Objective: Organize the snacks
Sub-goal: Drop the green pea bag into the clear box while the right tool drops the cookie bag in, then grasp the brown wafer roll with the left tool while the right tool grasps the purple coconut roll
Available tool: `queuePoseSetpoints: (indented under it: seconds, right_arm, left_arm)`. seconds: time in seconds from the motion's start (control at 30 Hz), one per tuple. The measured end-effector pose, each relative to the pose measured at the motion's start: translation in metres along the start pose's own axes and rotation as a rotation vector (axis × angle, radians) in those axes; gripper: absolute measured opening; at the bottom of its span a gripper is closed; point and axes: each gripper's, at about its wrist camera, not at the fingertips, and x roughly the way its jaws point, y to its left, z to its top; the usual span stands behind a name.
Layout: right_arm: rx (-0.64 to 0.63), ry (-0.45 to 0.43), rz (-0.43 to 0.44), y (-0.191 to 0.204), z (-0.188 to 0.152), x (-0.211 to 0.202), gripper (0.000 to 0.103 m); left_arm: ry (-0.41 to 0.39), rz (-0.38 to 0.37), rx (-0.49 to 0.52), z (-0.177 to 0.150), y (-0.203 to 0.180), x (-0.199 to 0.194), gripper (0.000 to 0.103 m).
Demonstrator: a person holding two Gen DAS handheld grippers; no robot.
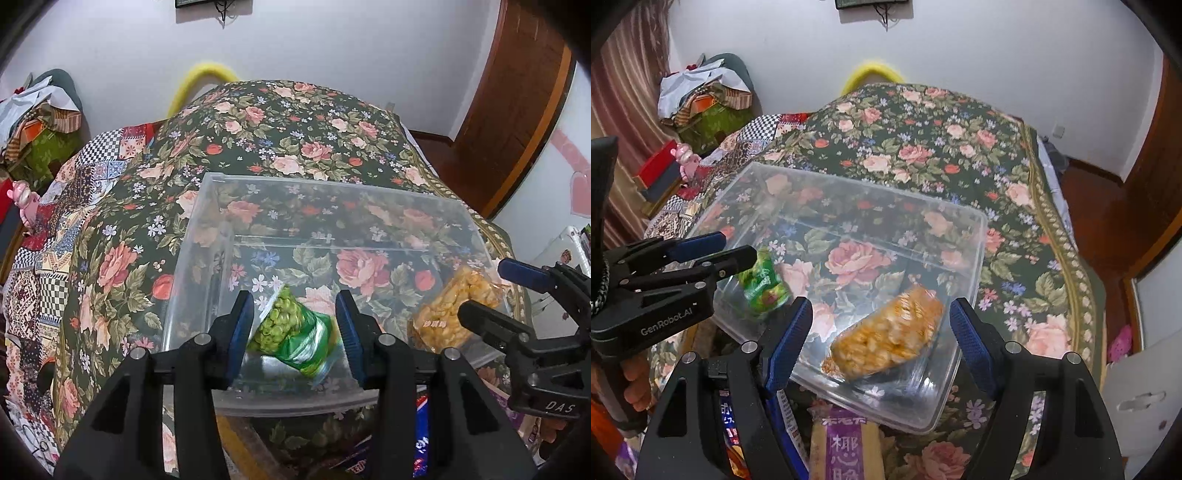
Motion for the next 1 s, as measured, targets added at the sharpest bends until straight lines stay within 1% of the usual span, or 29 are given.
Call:
queuePoseSetpoints:
  seconds: [0.07,0.2,0.27,0.3,0.43,0.6,0.67,0.87,1.0]
  right_arm:
    - [0.0,-0.019,-0.01,0.0,0.001,-0.006,0.078]
    - [-0.006,-0.067,-0.024,0.001,0.002,-0.025,0.078]
    - [-0.008,-0.088,-0.028,0.002,0.0,-0.034,0.078]
    - [-0.008,-0.098,-0.029,0.003,-0.001,-0.039,0.078]
    - [-0.013,-0.136,-0.029,0.005,-0.009,-0.058,0.079]
    - [-0.01,-0.172,-0.017,0.008,-0.026,-0.078,0.08]
    - [-0.008,-0.181,-0.019,0.009,-0.034,-0.083,0.082]
    - [-0.004,-0.181,-0.014,0.011,-0.058,-0.09,0.083]
    - [-0.001,-0.165,-0.011,0.013,-0.077,-0.089,0.083]
  left_arm:
    - [-0.018,-0.004,-0.003,-0.001,0.0,-0.008,0.051]
    - [-0.065,-0.004,0.013,-0.004,-0.002,-0.031,0.055]
    - [-0.095,-0.007,0.022,-0.005,-0.003,-0.046,0.061]
    - [-0.111,-0.013,0.024,-0.007,-0.003,-0.056,0.062]
    - [-0.146,-0.022,0.034,-0.014,-0.002,-0.082,0.067]
    - [-0.179,-0.007,0.059,-0.035,0.006,-0.113,0.074]
    - [-0.179,0.001,0.058,-0.044,0.011,-0.119,0.078]
    - [-0.152,0.032,0.06,-0.075,0.027,-0.126,0.079]
    - [-0.099,0.011,0.016,-0.095,0.038,-0.118,0.079]
